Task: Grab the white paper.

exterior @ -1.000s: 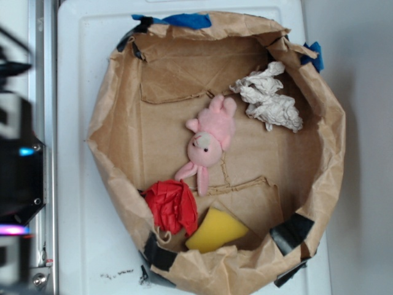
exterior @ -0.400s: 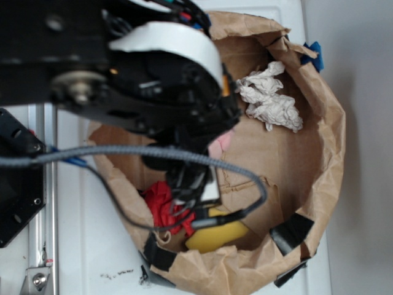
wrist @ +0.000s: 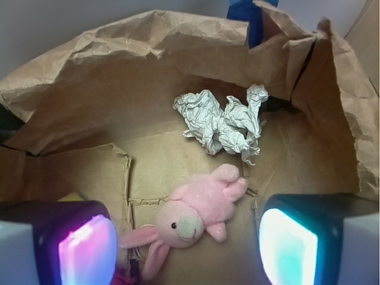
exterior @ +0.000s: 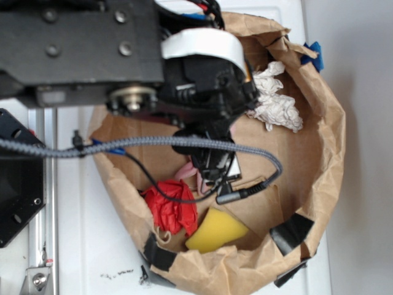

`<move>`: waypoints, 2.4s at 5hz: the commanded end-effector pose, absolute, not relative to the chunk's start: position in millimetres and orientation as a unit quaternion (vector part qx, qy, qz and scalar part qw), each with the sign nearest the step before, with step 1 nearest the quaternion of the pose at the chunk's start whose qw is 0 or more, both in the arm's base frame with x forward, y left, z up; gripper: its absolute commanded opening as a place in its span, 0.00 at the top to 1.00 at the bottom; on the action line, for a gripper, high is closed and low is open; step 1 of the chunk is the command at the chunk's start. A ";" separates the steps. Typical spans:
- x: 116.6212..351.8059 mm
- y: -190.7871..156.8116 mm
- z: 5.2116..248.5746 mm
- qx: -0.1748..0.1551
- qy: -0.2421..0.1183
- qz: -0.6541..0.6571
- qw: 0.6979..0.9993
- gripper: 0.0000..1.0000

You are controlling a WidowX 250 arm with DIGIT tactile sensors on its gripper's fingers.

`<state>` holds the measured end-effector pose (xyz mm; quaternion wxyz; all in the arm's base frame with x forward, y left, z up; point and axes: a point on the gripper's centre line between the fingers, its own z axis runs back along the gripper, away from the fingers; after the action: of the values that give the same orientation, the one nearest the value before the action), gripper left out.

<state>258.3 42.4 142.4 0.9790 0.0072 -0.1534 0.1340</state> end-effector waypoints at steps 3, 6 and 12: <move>274.4 54.8 135.2 0.013 -0.185 0.130 0.974 0.00; 302.0 73.1 89.1 0.062 -0.188 0.130 0.971 0.00; 349.8 84.3 89.1 0.092 -0.243 0.207 0.943 0.00</move>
<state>338.0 81.5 63.8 0.9506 0.0978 -0.2078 0.2087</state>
